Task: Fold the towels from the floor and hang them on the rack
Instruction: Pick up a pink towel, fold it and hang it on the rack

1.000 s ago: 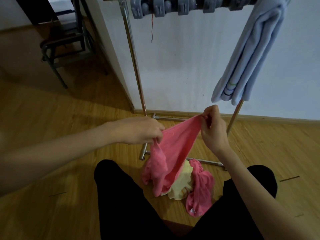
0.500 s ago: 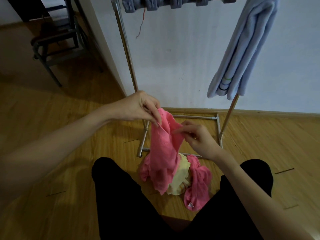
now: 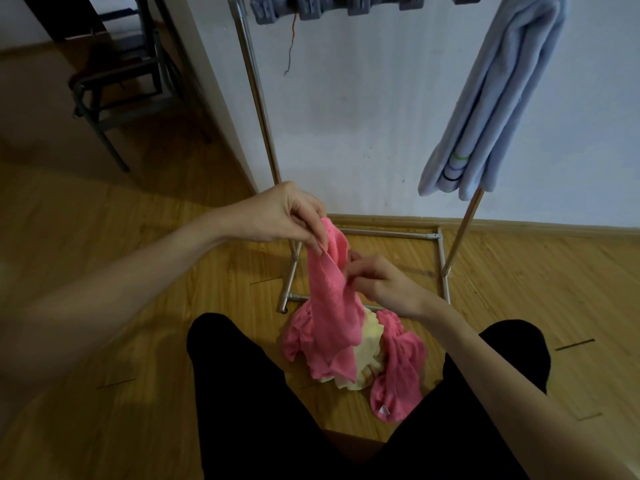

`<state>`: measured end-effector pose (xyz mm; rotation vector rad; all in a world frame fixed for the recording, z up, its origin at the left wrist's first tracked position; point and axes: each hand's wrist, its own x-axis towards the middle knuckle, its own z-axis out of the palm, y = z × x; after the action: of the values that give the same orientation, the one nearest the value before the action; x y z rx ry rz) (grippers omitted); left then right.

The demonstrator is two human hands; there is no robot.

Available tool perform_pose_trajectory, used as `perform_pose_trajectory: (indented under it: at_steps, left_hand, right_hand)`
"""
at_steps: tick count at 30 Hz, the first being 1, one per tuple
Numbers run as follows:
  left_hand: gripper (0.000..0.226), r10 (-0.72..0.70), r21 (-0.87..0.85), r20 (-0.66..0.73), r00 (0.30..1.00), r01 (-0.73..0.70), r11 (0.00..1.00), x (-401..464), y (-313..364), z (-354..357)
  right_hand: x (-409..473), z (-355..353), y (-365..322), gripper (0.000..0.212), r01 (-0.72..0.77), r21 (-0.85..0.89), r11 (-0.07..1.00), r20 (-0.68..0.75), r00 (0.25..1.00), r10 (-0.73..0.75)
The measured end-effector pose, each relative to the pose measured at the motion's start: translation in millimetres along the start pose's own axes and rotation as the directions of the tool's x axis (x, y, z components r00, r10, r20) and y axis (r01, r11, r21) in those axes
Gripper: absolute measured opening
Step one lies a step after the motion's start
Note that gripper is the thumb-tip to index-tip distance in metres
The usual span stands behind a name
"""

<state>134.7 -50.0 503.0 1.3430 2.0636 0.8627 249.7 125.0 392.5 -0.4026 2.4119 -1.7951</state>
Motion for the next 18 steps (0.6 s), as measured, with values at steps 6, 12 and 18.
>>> perform_pose_trajectory:
  at_steps: [6, 12, 18]
  left_hand:
    - [0.011, -0.031, 0.048, -0.136, 0.990, 0.037, 0.998, -2.5, -2.8, -7.5]
    - [0.011, -0.061, 0.086, -0.300, 0.952, 0.091, 0.992, -11.2, -8.9, -12.0]
    - [0.010, -0.042, 0.324, -0.354, 0.934, 0.165, 0.932, -18.2, -9.7, -18.6]
  right_hand:
    - [-8.7, -4.3, 9.8, 0.017, -0.065, -0.054, 0.996, 0.005, 0.998, 0.065]
    - [-9.5, -17.4, 21.2, 0.017, -0.006, -0.081, 0.997, -0.214, 0.977, -0.012]
    - [-7.4, -40.2, 5.5, 0.025, 0.115, -0.342, 0.933, -0.375, 0.894, -0.247]
